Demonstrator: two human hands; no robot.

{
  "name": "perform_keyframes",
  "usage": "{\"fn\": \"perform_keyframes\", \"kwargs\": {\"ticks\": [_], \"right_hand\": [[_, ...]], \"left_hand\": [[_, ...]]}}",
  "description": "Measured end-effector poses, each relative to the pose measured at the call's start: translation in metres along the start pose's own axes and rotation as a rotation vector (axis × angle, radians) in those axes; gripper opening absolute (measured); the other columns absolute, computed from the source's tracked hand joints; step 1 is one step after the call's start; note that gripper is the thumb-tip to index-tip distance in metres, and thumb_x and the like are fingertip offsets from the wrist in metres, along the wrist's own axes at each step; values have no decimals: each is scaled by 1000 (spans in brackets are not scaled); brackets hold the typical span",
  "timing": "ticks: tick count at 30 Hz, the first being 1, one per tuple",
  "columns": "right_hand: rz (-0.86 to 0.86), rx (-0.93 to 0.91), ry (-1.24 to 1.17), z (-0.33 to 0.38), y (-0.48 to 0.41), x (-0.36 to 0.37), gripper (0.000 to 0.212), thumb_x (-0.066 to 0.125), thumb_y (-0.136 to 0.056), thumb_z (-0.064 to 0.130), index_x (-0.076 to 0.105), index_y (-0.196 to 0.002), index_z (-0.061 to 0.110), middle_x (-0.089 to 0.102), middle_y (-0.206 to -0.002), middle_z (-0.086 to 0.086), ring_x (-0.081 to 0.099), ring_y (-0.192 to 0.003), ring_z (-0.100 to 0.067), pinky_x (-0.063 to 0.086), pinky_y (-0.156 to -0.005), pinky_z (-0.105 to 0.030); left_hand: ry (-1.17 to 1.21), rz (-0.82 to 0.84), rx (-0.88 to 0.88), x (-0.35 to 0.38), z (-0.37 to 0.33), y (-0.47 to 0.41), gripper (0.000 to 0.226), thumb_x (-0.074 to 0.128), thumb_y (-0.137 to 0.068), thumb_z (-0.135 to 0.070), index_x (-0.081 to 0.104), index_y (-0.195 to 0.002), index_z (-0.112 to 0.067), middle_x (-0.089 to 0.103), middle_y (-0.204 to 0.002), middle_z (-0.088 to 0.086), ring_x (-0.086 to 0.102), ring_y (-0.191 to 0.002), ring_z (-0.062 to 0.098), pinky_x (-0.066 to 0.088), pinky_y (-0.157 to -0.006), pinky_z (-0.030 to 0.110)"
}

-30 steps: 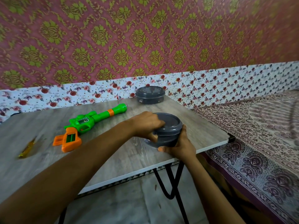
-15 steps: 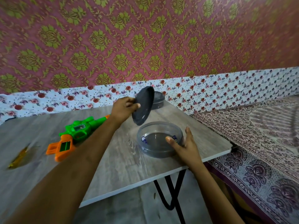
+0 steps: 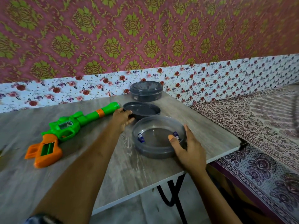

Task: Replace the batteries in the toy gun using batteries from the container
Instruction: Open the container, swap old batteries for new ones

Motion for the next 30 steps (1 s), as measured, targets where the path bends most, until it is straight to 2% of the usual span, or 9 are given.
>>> {"fn": "perform_keyframes", "kwargs": {"ticks": [3,6,9,12,16,20,23,27,30], "right_hand": [[-5,-1,-3,1,0,1,82,44,-78,66,26,-145,23,40,-147,0,41,-133,-19,32,-108,-37],[-13,-1,0,2,2,1,86,39,-72,67,28,-145,23,44,-145,0,44,-130,-19,35,-105,-37],[-4,0,3,3,3,0,85,39,-72,67,28,-145,23,43,-145,0,44,-130,-20,34,-105,-37],[24,-5,-25,6,4,-2,82,46,-79,64,26,-145,21,36,-149,-1,39,-134,-21,32,-108,-40],[-73,-122,-62,14,1,-11,64,59,-84,42,40,-136,11,39,-143,-11,41,-129,-27,37,-101,-36],[6,-242,263,47,-20,-19,34,61,-86,24,59,-118,11,61,-118,-9,60,-103,-23,45,-82,-27],[249,-109,630,68,-34,-14,30,57,-88,19,58,-117,8,61,-119,-12,59,-108,-26,47,-86,-32],[325,-116,876,76,-41,-3,29,48,-93,13,56,-121,9,57,-125,-11,55,-116,-25,46,-91,-32],[374,-134,971,78,-44,0,31,46,-94,13,54,-123,10,55,-127,-10,54,-118,-25,46,-92,-31]], "left_hand": [[-102,-36,-30,-6,1,2,29,54,-91,-1,51,-119,4,56,-125,20,60,-108,28,52,-80,27],[-384,-53,38,-14,-4,12,23,59,-89,-6,58,-110,5,59,-95,18,58,-70,19,53,-55,23],[-906,-22,335,-17,-20,34,16,66,-84,-13,67,-97,-3,64,-92,17,57,-76,23,53,-76,36],[-1068,232,472,-9,-43,68,28,71,-80,-11,67,-108,-8,67,-103,9,61,-90,20,53,-84,34],[-1611,510,485,14,-55,102,37,72,-80,-17,64,-114,-8,65,-99,5,60,-84,16,43,-67,21],[-1979,543,447,36,-42,109,44,72,-79,-29,64,-118,-9,65,-116,6,60,-102,21,44,-78,25],[-2167,621,329,51,-24,103,46,63,-86,-26,55,-128,-10,61,-106,7,58,-96,24,45,-87,32],[-2284,665,222,57,-12,94,51,53,-93,-24,40,-139,-8,48,-134,13,51,-116,30,40,-99,38],[-2249,669,240,55,-12,90,53,56,-92,-23,37,-139,-9,47,-136,14,50,-119,31,39,-103,38]]}}
Point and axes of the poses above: each hand's wrist, its own y-axis away from the middle knuckle, its own x-axis out of the palm, z = x × y, the point moved 1 cm from there along -y, towards the middle knuckle
